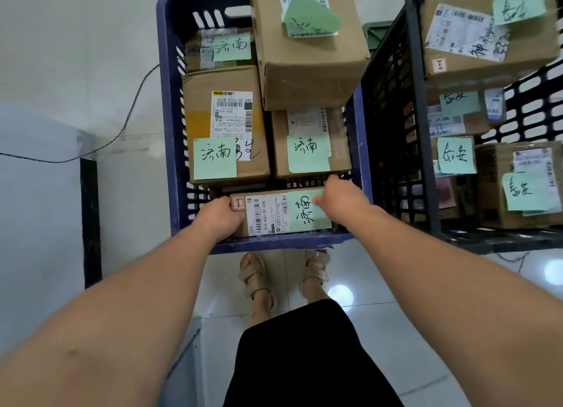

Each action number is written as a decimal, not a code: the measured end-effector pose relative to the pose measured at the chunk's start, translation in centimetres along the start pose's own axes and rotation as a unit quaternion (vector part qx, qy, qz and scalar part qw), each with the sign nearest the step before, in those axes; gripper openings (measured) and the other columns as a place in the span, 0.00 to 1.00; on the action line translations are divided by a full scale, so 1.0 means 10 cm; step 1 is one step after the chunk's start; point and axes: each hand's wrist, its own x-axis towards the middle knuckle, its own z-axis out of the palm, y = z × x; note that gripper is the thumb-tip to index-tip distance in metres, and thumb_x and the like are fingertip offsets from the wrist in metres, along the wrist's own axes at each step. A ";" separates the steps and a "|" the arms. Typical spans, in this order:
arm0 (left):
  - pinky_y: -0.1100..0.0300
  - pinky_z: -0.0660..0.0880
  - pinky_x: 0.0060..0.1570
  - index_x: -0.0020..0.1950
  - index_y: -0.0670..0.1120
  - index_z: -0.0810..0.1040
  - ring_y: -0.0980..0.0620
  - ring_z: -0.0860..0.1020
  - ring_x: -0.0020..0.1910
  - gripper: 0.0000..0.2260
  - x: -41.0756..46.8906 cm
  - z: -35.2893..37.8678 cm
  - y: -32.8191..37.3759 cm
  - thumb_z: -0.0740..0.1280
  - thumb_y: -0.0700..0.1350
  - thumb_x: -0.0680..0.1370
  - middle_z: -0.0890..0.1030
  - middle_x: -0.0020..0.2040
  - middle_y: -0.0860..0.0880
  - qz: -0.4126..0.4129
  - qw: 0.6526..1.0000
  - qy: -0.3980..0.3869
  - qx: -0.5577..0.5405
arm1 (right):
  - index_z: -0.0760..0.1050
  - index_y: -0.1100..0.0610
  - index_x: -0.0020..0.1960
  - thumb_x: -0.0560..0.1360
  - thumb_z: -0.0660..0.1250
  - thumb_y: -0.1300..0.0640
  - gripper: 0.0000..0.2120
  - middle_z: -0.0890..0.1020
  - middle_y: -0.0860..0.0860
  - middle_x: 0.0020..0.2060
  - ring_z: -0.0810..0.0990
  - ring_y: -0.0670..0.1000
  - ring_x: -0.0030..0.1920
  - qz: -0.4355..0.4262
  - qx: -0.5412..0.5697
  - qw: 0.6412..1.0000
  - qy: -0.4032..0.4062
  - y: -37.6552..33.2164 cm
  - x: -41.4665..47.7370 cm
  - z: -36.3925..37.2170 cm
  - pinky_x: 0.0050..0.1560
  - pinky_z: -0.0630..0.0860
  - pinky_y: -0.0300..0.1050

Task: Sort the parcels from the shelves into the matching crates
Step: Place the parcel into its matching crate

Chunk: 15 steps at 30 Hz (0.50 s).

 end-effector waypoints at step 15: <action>0.53 0.74 0.47 0.70 0.46 0.67 0.47 0.76 0.55 0.20 -0.49 -0.71 0.53 0.61 0.50 0.80 0.75 0.63 0.44 0.058 0.986 0.157 0.006 | 0.67 0.59 0.65 0.78 0.61 0.53 0.18 0.72 0.58 0.61 0.72 0.59 0.60 -0.033 -0.035 0.989 0.139 -0.24 -0.50 -0.86 0.48 0.71 0.50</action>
